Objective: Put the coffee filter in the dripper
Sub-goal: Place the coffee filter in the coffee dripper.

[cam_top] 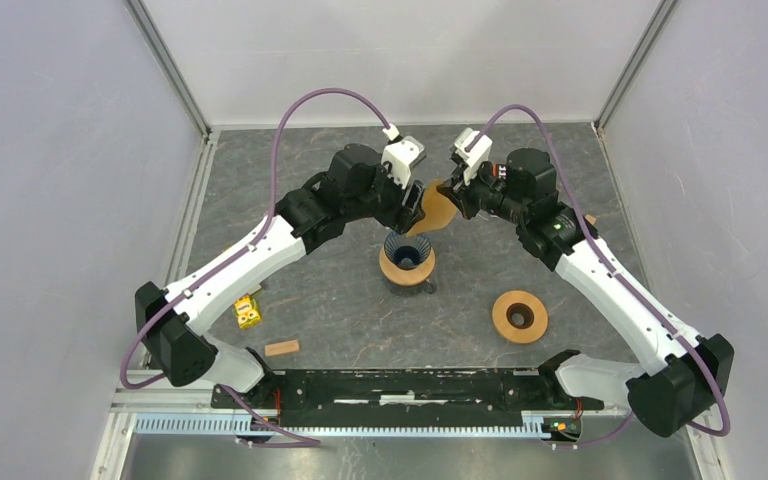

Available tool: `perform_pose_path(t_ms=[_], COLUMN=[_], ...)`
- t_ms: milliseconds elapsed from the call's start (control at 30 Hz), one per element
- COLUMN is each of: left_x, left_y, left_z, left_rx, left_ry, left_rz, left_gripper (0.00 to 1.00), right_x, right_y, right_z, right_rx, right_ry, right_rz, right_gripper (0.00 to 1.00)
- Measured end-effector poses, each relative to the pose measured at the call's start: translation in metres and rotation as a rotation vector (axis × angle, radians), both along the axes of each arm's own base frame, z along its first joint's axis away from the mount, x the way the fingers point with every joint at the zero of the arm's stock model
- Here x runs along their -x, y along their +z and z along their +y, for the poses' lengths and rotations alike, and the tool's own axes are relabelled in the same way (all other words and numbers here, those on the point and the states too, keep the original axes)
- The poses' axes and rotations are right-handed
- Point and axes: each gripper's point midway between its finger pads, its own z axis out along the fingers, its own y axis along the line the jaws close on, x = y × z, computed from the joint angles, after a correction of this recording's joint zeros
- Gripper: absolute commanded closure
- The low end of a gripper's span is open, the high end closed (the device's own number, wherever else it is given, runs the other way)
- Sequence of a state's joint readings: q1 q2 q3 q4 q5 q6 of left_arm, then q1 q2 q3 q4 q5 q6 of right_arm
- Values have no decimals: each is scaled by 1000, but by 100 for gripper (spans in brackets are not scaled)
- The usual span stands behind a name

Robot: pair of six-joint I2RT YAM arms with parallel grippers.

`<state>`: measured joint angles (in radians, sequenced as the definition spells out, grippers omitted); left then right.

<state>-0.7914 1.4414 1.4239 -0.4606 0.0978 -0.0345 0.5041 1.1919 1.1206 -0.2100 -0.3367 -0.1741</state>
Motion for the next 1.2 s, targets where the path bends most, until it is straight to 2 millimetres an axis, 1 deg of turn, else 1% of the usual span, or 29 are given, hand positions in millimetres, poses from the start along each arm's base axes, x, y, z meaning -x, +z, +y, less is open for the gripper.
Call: perform_pose_path(t_ms=[100, 200, 267, 300, 367, 467, 567, 667, 767, 833, 1000, 1200], left_x=[0, -2, -4, -5, -7, -11, -12, -9, 2, 12, 32, 42], left_y=[-5, -7, -9, -10, -11, -12, -12, -14, -19, -21, -30, -44], left_z=[0, -1, -1, -1, 0, 2, 4, 4, 7, 9, 17, 25], left_rx=[-2, -3, -4, -3, -7, -14, -19, -25, -41, -57, -100, -141], left_ry=[5, 9, 23, 29, 43, 64, 74, 65, 33, 1, -48, -54], left_rz=[14, 15, 17, 20, 16, 10, 7, 19, 53, 87, 155, 206], left_gripper=[35, 50, 63, 72, 84, 94, 98, 98, 98, 98, 98, 97], right_x=[0, 0, 0, 0, 1, 2, 5, 8, 12, 16, 29, 41], right_y=[0, 1, 1, 1, 1, 1, -1, -2, -6, -10, -31, -58], right_z=[0, 1, 1, 1, 1, 3, 6, 9, 14, 18, 31, 36], right_rx=[-14, -29, -35, -37, -42, -51, -63, -72, -78, -81, -69, -41], right_ry=[-11, -16, -18, -19, -21, -17, -2, 16, 46, 68, 130, 163], right_rz=[15, 23, 29, 32, 38, 47, 63, 80, 105, 123, 186, 251], right_gripper=[100, 100, 100, 100, 100, 100, 100, 100, 99, 99, 98, 98])
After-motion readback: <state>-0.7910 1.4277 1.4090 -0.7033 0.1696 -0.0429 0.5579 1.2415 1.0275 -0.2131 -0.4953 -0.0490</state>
